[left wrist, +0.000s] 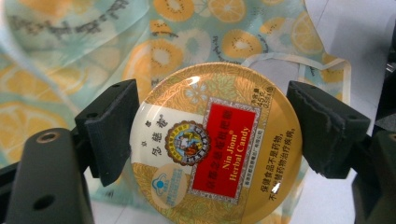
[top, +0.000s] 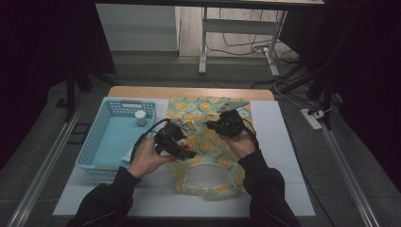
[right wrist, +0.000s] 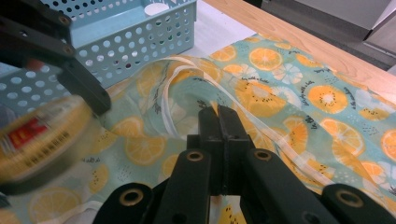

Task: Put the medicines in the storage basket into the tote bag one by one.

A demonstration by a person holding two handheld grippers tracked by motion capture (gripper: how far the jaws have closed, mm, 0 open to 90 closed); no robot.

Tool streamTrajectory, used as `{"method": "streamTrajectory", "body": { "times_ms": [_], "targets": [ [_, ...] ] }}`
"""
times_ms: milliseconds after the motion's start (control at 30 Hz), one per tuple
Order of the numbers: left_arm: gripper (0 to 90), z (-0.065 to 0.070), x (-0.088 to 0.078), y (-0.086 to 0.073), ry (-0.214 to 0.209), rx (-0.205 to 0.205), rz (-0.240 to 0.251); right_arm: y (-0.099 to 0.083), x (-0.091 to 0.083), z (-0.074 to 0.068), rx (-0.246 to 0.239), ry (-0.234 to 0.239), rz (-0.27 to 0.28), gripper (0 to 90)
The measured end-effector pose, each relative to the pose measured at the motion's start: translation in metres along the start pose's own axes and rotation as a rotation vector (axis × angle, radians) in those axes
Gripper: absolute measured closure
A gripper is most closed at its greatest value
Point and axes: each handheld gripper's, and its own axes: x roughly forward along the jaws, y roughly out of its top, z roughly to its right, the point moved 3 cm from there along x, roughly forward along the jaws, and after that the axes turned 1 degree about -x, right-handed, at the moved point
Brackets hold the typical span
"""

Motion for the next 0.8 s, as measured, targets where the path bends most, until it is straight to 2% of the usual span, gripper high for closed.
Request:
{"method": "streamTrajectory", "body": {
  "times_ms": [133, 367, 800],
  "targets": [
    [21.0, 0.000, 0.011, 0.006, 0.004, 0.015, -0.014, 0.000, 0.000, 0.000, 0.002, -0.001, 0.003, 90.0],
    [21.0, -0.003, 0.026, 0.014, 0.006, 0.017, -0.019, 0.001, -0.001, 0.000, 0.001, -0.004, 0.007, 90.0],
    [21.0, 0.004, 0.040, 0.029, -0.009, 0.040, -0.012, 0.000, 0.001, 0.003, 0.008, -0.008, 0.012, 90.0]
  ]
}}
